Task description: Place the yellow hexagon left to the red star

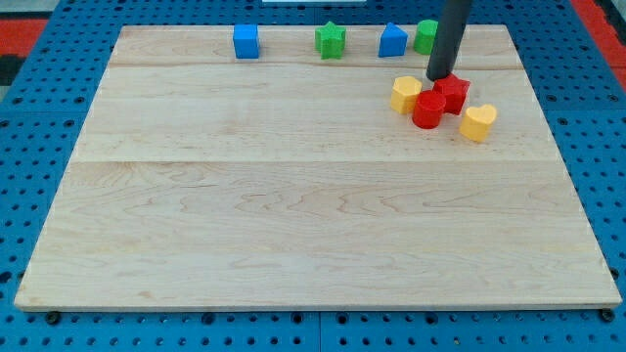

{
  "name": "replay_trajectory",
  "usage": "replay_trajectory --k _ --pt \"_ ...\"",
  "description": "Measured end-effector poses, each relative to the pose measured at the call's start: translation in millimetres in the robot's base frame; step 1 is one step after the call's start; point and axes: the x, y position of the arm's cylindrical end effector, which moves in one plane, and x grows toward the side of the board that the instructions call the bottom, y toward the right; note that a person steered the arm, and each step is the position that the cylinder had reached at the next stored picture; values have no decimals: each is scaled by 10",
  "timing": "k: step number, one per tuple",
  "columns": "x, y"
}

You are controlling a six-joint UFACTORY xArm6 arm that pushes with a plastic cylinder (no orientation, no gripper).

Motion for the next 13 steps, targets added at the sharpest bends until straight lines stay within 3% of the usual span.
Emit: replay_trajectory --k 3,5,10,13 --pt "134 104" --pt "-89 100" --pt "29 -802" --pt "117 -732"
